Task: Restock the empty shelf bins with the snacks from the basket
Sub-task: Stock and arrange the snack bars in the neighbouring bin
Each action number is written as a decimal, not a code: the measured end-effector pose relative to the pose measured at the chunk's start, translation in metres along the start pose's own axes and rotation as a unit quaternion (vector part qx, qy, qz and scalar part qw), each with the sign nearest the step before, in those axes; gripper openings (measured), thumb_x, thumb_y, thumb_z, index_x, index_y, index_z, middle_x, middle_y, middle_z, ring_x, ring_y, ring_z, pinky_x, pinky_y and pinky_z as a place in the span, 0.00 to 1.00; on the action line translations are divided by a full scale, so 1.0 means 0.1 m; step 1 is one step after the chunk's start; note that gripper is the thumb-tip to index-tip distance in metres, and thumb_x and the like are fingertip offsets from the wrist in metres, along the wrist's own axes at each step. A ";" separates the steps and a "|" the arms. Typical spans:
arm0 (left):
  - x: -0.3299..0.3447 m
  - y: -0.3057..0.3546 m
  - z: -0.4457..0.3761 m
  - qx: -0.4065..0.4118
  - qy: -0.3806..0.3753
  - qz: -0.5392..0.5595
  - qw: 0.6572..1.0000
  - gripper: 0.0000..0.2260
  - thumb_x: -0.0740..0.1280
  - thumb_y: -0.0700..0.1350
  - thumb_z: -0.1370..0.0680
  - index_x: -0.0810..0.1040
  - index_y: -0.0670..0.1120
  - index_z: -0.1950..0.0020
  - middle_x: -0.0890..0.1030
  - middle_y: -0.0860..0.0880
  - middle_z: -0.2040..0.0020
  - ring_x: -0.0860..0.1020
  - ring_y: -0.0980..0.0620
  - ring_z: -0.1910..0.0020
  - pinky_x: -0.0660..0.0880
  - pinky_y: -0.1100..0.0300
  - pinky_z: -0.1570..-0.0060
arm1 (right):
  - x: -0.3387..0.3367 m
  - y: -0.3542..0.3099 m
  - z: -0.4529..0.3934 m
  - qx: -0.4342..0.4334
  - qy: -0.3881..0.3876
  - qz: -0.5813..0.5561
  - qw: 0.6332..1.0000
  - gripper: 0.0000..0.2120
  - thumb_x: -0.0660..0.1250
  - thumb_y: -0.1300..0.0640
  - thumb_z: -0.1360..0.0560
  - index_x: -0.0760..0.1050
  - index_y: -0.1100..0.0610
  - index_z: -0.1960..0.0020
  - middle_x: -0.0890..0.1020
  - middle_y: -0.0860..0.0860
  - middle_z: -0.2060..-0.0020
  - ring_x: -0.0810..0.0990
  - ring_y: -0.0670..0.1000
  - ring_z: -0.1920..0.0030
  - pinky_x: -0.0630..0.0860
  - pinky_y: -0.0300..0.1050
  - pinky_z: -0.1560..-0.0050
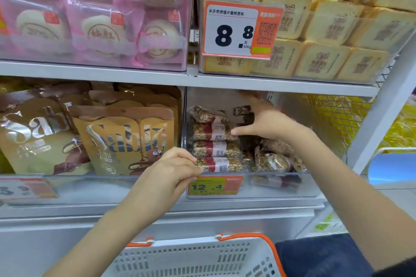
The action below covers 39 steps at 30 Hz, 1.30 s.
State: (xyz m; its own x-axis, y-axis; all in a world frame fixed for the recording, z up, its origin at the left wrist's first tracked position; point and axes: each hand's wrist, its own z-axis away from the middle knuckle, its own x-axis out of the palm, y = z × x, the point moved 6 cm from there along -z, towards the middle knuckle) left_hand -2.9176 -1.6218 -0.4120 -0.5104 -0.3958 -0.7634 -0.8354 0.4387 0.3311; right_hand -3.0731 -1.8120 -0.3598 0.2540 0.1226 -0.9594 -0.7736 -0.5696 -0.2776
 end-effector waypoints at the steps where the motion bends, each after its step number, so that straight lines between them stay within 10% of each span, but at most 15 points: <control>1: 0.00 0.01 0.00 0.001 0.002 -0.002 1.000 0.09 0.68 0.46 0.28 0.85 0.48 0.51 0.83 0.58 0.59 0.71 0.60 0.46 0.79 0.55 0.57 | -0.02 0.22 0.10 0.023 -0.014 0.035 0.999 0.54 0.72 0.32 0.37 0.40 0.39 0.24 0.48 0.45 0.23 0.49 0.53 0.23 0.54 0.57 0.26; 5: 0.00 0.02 0.00 -0.003 0.003 -0.006 1.000 0.07 0.74 0.41 0.29 0.85 0.47 0.51 0.83 0.57 0.59 0.71 0.60 0.46 0.79 0.54 0.56 | 0.14 0.82 0.37 0.069 -0.117 0.063 0.989 0.61 0.71 0.27 0.45 0.30 0.32 0.29 0.37 0.46 0.24 0.39 0.55 0.24 0.48 0.62 0.26; 14: -0.02 0.04 0.01 -0.005 0.009 -0.002 1.000 0.08 0.74 0.40 0.29 0.85 0.46 0.51 0.83 0.57 0.59 0.70 0.62 0.46 0.79 0.55 0.55 | 0.03 0.80 0.17 0.145 -0.122 0.146 0.971 0.66 0.78 0.34 0.45 0.40 0.53 0.24 0.52 0.56 0.24 0.51 0.60 0.25 0.61 0.61 0.29; 20: -0.04 0.06 -0.01 -0.005 0.006 -0.010 1.000 0.08 0.75 0.40 0.30 0.86 0.47 0.52 0.83 0.57 0.59 0.69 0.63 0.47 0.79 0.56 0.56 | 0.04 0.72 0.35 0.096 -0.043 0.139 0.985 0.61 0.76 0.39 0.40 0.40 0.57 0.24 0.77 0.57 0.49 0.75 0.59 0.44 0.74 0.46 0.52; 30: -0.18 0.40 0.00 0.088 0.076 -0.158 0.981 0.07 0.64 0.42 0.25 0.83 0.43 0.55 0.80 0.50 0.59 0.75 0.50 0.53 0.75 0.58 0.62 | -0.10 -0.67 0.67 -0.095 0.156 0.119 0.976 0.51 0.69 0.31 0.40 0.52 0.52 0.27 0.69 0.53 0.37 0.68 0.55 0.38 0.68 0.59 0.36; 35: -0.36 0.38 -0.01 0.043 0.113 -0.173 0.978 0.15 0.61 0.48 0.25 0.77 0.39 0.46 0.78 0.43 0.47 0.74 0.45 0.45 0.70 0.55 0.42 | 0.66 -0.96 0.42 -0.033 -0.171 -0.064 0.983 0.41 0.53 0.32 0.25 0.42 0.53 0.22 0.49 0.54 0.23 0.47 0.55 0.23 0.49 0.58 0.25; 39: -0.06 0.25 0.05 0.039 -0.043 -0.261 0.963 0.26 0.56 0.57 0.23 0.69 0.44 0.29 0.68 0.45 0.28 0.65 0.45 0.29 0.61 0.45 0.32 | 0.26 -0.66 0.56 -0.024 -0.151 -0.215 0.964 0.32 0.52 0.38 0.22 0.53 0.52 0.23 0.56 0.47 0.24 0.56 0.47 0.25 0.53 0.41 0.30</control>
State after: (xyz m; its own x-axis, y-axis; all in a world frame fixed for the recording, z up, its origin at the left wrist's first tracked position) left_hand -2.9345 -1.6044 -0.4015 -0.0025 -0.5127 -0.8585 -0.9542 0.2582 -0.1514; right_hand -3.0482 -1.7258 -0.3693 0.3595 0.5834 -0.7283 -0.6048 -0.4487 -0.6580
